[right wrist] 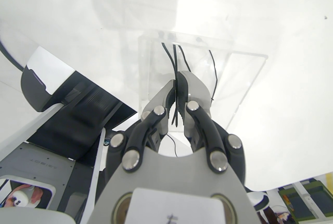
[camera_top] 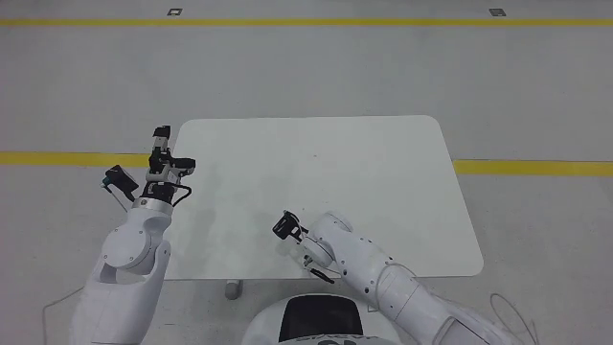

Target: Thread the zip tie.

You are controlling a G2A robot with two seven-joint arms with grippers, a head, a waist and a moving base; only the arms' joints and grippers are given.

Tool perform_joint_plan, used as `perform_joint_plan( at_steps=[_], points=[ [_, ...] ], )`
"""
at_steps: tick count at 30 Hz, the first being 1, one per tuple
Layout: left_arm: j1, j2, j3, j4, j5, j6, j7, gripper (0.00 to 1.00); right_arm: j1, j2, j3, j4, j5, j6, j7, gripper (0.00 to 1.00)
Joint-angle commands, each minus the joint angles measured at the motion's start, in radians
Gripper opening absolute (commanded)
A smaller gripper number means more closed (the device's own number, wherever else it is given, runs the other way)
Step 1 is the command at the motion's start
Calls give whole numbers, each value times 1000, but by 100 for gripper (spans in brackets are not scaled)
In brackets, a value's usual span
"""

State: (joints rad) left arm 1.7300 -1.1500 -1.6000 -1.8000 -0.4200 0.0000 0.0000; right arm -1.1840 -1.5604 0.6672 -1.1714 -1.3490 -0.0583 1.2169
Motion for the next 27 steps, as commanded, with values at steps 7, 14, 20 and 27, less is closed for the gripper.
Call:
perform_joint_plan(
  at_steps=[7, 14, 20, 27],
  points=[
    [0, 0, 0, 0, 0, 0, 0, 100, 1, -2, -2, 1, 0, 3, 1, 9],
    [0, 0, 0, 0, 0, 0, 0, 100, 2, -2, -3, 5, 1, 1, 1, 9],
    [0, 0, 0, 0, 0, 0, 0, 100, 1, -2, -3, -3, -4, 5, -2, 0],
    [0, 0, 0, 0, 0, 0, 0, 100, -8, 1, -1, -30, -18, 8, 6, 0]
  ],
)
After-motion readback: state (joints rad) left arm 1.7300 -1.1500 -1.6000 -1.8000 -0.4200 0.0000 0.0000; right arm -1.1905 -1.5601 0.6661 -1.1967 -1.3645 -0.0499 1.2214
